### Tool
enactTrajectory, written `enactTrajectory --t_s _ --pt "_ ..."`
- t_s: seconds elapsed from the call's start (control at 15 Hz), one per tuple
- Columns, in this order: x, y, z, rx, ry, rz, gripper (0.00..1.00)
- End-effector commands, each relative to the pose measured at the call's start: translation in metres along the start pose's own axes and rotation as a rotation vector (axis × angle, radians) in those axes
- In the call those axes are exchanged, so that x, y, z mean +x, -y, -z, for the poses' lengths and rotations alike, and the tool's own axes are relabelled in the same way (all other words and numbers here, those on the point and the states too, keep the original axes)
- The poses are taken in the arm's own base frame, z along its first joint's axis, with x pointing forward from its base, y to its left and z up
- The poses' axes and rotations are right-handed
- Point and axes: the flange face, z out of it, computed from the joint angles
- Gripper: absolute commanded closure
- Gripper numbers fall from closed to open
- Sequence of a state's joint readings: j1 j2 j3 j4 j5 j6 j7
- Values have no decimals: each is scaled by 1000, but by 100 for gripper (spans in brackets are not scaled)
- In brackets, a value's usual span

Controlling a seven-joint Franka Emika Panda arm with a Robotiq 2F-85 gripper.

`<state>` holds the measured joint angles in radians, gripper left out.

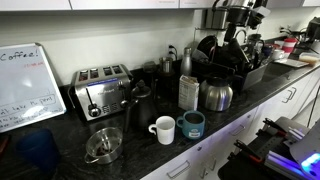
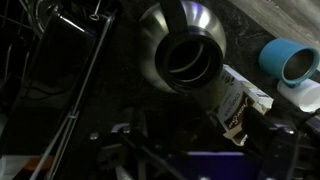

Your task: Move the white box to the right

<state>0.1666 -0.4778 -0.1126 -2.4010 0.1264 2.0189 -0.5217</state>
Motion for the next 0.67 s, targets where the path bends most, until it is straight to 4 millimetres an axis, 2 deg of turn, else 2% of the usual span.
enactTrajectory --t_s 0.0,0.13,0.33,0.47,0.6 --pt "2 4 1 8 -2 0 0" --pt "12 21 2 42 -8 26 0" --pt "33 60 3 74 -10 67 0" --pt "46 84 -3 58 -2 84 0" --pt "61 102 -18 28 8 93 0"
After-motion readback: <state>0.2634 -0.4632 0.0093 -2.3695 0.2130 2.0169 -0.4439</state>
